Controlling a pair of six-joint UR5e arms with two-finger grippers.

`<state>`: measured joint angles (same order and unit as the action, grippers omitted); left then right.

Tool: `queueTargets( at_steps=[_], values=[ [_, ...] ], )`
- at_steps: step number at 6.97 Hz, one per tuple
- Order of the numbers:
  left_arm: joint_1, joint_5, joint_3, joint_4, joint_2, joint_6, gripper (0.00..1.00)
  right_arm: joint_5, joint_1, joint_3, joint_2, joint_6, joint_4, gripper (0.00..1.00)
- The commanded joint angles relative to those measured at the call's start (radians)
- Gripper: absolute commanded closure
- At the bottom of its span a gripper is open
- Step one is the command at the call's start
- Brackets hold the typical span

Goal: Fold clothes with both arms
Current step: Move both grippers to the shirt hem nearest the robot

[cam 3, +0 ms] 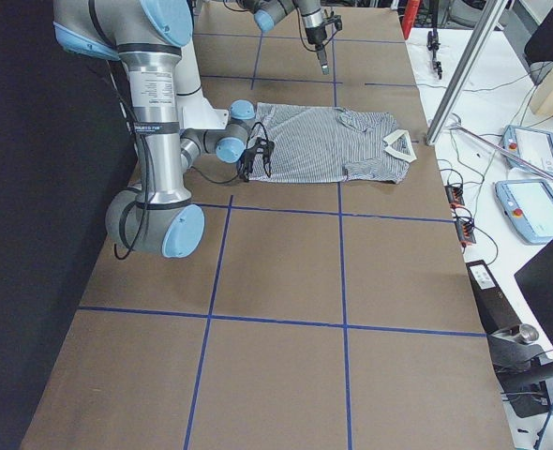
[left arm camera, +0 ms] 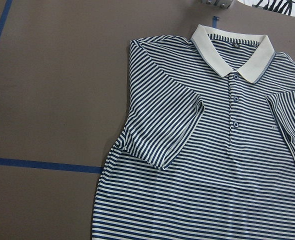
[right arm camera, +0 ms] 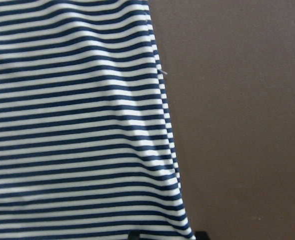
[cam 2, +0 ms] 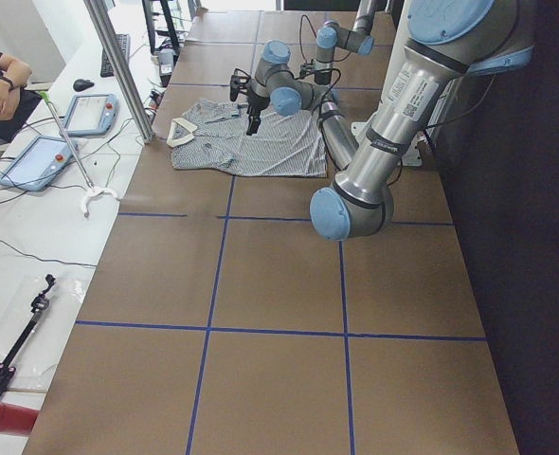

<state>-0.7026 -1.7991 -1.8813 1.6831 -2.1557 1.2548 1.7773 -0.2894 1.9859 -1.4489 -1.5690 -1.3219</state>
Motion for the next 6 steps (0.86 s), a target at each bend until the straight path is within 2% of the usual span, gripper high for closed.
queueTargets(
  at_steps=[1, 4, 5, 6],
  values=[
    [0.0, 0.0, 0.001, 0.001, -0.001, 0.0, 0.0, -0.001, 0.001, -0.001, -0.004, 0.0, 0.001, 1.0],
    [0.006, -0.003, 0.005, -0.002, 0.022, 0.012, 0.0, 0.005, -0.002, 0.031, -0.005, 0.001, 0.003, 1.0],
    [0.029, -0.005, -0.014, 0.001, 0.089, 0.068, 0.0, 0.005, -0.004, 0.047, -0.005, 0.001, 0.003, 1.0],
    [0.113, 0.01, -0.062, 0.003, 0.152, 0.192, 0.0, 0.005, -0.011, 0.057, -0.004, 0.007, 0.006, 1.0]
  ],
)
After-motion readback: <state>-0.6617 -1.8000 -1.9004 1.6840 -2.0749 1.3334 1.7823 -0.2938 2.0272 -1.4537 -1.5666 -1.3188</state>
